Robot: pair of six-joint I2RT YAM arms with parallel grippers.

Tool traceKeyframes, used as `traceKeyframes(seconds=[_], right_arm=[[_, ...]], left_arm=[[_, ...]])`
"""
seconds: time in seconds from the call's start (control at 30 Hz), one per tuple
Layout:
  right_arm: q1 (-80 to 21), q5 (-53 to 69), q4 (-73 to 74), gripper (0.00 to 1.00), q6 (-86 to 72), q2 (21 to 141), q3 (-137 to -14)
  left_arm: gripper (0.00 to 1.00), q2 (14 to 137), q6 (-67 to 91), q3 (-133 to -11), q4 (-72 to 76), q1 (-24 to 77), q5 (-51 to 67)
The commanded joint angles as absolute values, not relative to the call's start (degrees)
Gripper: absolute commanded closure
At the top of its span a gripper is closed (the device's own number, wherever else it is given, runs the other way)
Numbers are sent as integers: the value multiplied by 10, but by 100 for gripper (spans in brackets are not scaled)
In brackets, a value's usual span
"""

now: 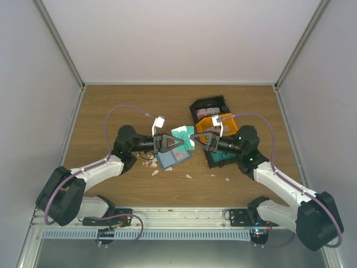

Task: Put the credit cards into the card holder

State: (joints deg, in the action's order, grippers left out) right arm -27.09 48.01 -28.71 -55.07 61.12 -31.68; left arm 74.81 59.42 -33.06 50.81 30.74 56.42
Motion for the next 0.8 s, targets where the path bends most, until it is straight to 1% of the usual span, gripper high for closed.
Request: traceKeyframes(seconds=[0.0,0.07,0.2,0.27,0.3,0.37,0.5,0.63,0.77], right_arm=[[-273,468,-282,85,-553,631,-320],[-274,480,-291,89,-559,639,-316],[-283,517,-336,91,-578,653,-312],[-285,524,-351,98,-590,656,-312],[-285,522,-353,99,-594,654,-312],[-283,513,-344,100,-595,646,-315],[-264,487,-315,100,-602,617,-329],[-231,471,-267,99,-618,597,-355],[-201,472,-217,100,-626,603,-376]], left_arm=[[100,733,588,-331,561,306,581],[100,733,592,-332,569,305,582],[100,737,595,-337,569,305,582],[100,740,598,-341,561,304,580],[100,741,598,-344,552,302,577],[100,745,596,-346,526,298,572],[95,758,603,-339,513,283,576],[94,774,622,-324,517,265,584],[93,791,636,-311,526,252,593]])
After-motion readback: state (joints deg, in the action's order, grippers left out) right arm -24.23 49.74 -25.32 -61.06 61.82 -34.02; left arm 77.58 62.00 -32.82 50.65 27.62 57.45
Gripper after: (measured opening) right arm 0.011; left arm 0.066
